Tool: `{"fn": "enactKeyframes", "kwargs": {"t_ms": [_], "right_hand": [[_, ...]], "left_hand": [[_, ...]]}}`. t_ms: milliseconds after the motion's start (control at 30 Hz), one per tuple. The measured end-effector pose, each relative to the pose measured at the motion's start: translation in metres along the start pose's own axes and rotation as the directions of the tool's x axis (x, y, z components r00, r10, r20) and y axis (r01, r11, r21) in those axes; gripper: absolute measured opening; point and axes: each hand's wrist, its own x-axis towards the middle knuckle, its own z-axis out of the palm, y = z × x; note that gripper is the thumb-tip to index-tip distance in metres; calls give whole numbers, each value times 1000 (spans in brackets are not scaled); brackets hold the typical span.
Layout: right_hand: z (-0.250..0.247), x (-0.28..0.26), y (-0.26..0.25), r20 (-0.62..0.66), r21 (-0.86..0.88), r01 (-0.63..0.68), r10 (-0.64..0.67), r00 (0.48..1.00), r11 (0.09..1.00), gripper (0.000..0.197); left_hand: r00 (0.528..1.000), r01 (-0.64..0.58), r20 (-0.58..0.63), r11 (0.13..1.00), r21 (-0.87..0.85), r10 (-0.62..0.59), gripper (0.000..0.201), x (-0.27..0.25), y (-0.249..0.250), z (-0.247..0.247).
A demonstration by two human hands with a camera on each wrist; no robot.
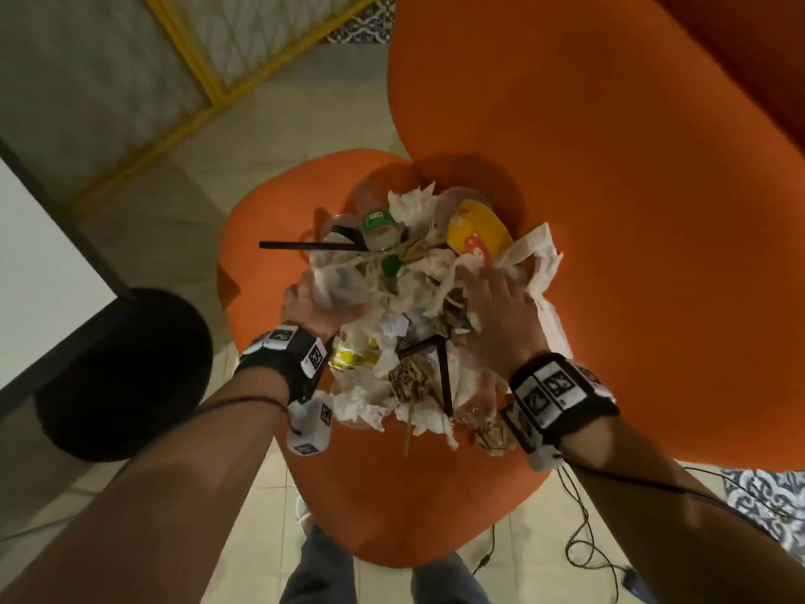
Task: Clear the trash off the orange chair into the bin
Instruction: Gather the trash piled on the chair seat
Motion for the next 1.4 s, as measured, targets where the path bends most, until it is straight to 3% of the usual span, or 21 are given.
{"fn": "enactKeyframes", "kwargs": {"t_ms": [133, 300, 533, 700, 800, 867, 933, 1067, 1200, 1300, 1400], "right_hand": [[5, -1, 8, -69, 69, -34, 39, 997, 997, 84], [-5, -10, 16, -37, 252, -126, 140, 989, 960, 81], [11, -36, 13, -242, 454, -134, 267, 933, 881, 76], [20, -51, 9, -319, 414, -180, 328, 889, 892, 86], [16, -63, 1, -331, 417, -196, 349, 877, 887, 67], [11, -72, -5, -242, 398, -234, 347, 906, 887, 44], [10, -77, -12, -143, 315, -258, 314, 938, 913, 34], [26, -81, -17, -50, 313, -317, 348, 936, 895, 48], [47, -81, -20, -25, 375, -289, 321, 947, 881, 84], [51, -79, -24, 26, 342, -293, 302, 953, 893, 101], [45, -81, -23, 13, 374, -297, 315, 949, 879, 98]], "left_hand": [[998, 9, 61, 999, 35, -11, 117, 17, 9, 13], [996, -53, -79, 987, -153, 41, 95, 19, 8, 26], [986, -164, -71, 963, -213, 152, 85, 17, 9, 32], [980, -189, -123, 921, -340, 155, 74, 11, 12, 31], [949, -255, -251, 933, -253, 191, 57, 4, 18, 27], [941, -249, -282, 948, -198, 189, 51, 1, 23, 22], [946, -209, -290, 958, -196, 147, 56, 4, 28, 17], [952, -152, -283, 984, -94, 120, 64, 8, 45, 12], [953, -190, -261, 973, -131, 151, 55, 4, 69, 19], [947, -227, -264, 964, -140, 184, 73, 3, 84, 26], [980, -179, -108, 979, -95, 169, 82, 2, 94, 28]]}}
